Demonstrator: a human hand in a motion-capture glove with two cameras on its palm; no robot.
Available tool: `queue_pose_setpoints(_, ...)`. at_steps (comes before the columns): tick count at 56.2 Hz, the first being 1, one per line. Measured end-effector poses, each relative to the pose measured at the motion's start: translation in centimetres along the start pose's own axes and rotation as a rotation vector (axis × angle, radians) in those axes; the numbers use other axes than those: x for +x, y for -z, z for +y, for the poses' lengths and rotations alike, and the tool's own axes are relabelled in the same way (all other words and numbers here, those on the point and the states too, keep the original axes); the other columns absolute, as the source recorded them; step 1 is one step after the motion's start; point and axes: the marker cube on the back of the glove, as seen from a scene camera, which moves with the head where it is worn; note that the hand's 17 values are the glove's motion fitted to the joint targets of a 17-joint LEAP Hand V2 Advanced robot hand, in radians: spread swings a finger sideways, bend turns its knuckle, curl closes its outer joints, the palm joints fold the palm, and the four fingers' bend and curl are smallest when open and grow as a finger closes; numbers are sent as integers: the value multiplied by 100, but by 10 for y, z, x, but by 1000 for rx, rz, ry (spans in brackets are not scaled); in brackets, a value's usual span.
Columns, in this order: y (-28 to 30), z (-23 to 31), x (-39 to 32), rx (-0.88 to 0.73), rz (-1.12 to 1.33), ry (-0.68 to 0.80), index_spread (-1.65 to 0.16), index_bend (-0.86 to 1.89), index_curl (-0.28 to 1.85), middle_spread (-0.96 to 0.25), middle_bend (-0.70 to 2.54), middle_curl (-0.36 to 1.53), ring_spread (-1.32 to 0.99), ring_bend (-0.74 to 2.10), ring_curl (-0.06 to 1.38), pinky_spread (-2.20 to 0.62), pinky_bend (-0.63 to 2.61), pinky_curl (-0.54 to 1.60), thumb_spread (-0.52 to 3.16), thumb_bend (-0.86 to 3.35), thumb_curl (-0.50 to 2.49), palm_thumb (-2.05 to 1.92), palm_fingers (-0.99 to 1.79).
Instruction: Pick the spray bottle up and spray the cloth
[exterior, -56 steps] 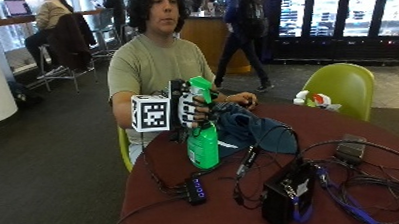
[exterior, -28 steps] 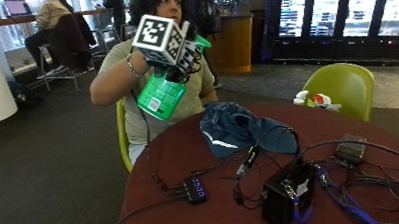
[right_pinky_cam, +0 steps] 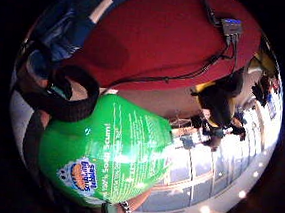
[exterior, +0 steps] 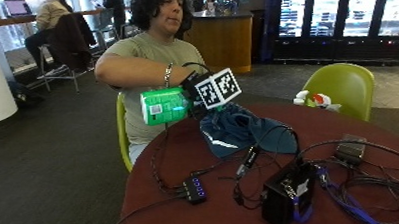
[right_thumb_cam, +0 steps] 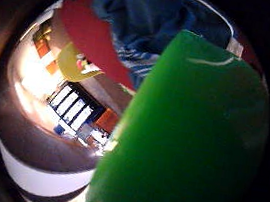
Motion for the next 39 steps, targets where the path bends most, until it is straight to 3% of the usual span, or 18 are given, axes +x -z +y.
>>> queue_pose_setpoints(7, -13, -25, 0, -86, 10, -34, -24, 21, 54, -17, 61, 53, -15, 60, 47, -13, 38, 40, 64, -2, 70, 104, 128)
queue_pose_setpoints(14, 2, -13, -13, -17, -36, 56, -25, 20, 55, -17, 61, 53, -16, 60, 47, -12, 35, 40, 66, -2, 71, 105, 126)
queue_pose_setpoints(27, 66, 54, -75, 373, -219, 446, -25, 19, 57, -17, 59, 53, -16, 58, 47, -12, 37, 41, 68, -2, 72, 105, 127)
queue_pose_setpoints(39, 85, 58, -159, 558, -485, 853, -25, 19, 58, -17, 59, 54, -16, 58, 47, -13, 38, 41, 67, -3, 73, 103, 129)
